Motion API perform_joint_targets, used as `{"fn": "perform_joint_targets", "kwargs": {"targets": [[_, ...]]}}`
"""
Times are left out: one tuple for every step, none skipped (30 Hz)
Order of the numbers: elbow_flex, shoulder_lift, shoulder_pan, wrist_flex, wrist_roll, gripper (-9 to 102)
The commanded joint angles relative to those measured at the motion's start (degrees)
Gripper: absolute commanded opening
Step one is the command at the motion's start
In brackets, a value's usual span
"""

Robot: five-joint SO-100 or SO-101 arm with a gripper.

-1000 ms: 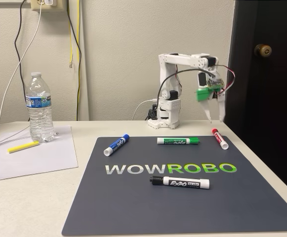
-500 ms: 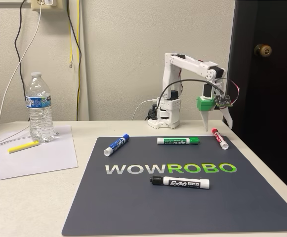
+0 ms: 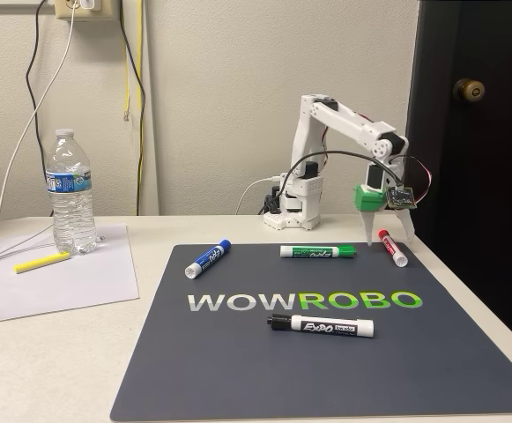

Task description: Pick up the red marker.

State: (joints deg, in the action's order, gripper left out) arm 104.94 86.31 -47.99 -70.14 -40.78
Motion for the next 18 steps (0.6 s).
{"fn": "perform_joint_targets", "kwargs": {"targets": [[-1.4, 0.0, -1.0, 1.2, 1.3, 39], [-1.4, -0.4, -1.1, 1.4, 1.5, 39], [-1.4, -0.7, -1.1, 1.6, 1.8, 38], [-1.4, -1.0, -1.2, 1.8, 1.9, 37], [-1.4, -1.1, -1.3, 1.8, 2.1, 35], [-1.4, -1.2, -1.3, 2.1, 2.4, 33], [-1.4, -1.3, -1.4, 2.3, 2.5, 32], [-1.4, -1.5, -1.5, 2.5, 2.8, 31], [-1.4, -1.7, -1.5, 2.5, 3.1, 30], [-1.4, -1.8, -1.6, 2.7, 3.3, 28], [-1.4, -1.9, -1.6, 2.8, 3.5, 27], [-1.4, -2.1, -1.7, 3.0, 3.6, 25], [-1.4, -2.2, -1.7, 3.2, 3.8, 22], [-1.4, -2.3, -1.7, 3.3, 4.0, 20], [-1.4, -2.3, -1.7, 3.5, 4.1, 18], [-1.4, -2.3, -1.7, 3.6, 4.1, 16], [-1.4, -2.3, -1.7, 3.6, 4.2, 15], [-1.4, -2.3, -1.7, 3.7, 4.3, 14]]}}
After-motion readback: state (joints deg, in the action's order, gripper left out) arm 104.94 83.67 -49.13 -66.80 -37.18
